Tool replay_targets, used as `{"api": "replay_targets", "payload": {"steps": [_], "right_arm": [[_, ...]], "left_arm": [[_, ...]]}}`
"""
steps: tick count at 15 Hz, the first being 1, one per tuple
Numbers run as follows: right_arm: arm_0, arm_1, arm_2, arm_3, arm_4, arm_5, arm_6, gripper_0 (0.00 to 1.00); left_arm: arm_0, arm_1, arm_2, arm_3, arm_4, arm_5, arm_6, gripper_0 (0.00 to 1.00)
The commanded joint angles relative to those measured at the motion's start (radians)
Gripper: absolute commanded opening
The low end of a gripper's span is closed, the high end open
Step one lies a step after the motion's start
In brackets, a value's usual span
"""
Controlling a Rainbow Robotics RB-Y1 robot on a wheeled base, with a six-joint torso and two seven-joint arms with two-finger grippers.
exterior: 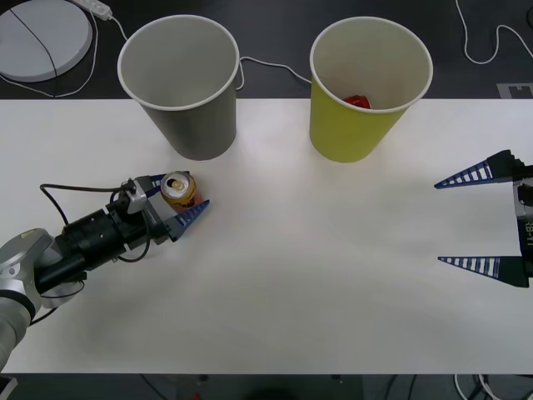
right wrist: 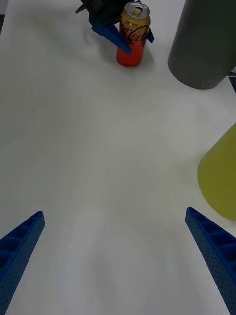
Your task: Put the can into the green bin and the plastic bottle into the gray bin
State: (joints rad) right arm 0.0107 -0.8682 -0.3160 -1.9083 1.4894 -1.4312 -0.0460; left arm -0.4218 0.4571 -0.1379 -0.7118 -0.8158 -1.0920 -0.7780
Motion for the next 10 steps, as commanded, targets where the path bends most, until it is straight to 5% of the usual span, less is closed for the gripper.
{"api": "replay_targets", "payload": {"steps": [1, 10], "right_arm": [[0.000, 0.000, 0.000, 0.000, 0.000, 0.000, 0.000, 1.00], [0.000, 0.000, 0.000, 0.000, 0.000, 0.000, 0.000, 1.00]], "left_arm": [[0.002, 0.000, 0.001, 0.000, 0.000, 0.000, -0.001, 0.00], [0.003, 0.051, 0.000, -0.028, -0.054, -0.012, 0.019, 0.00]]}}
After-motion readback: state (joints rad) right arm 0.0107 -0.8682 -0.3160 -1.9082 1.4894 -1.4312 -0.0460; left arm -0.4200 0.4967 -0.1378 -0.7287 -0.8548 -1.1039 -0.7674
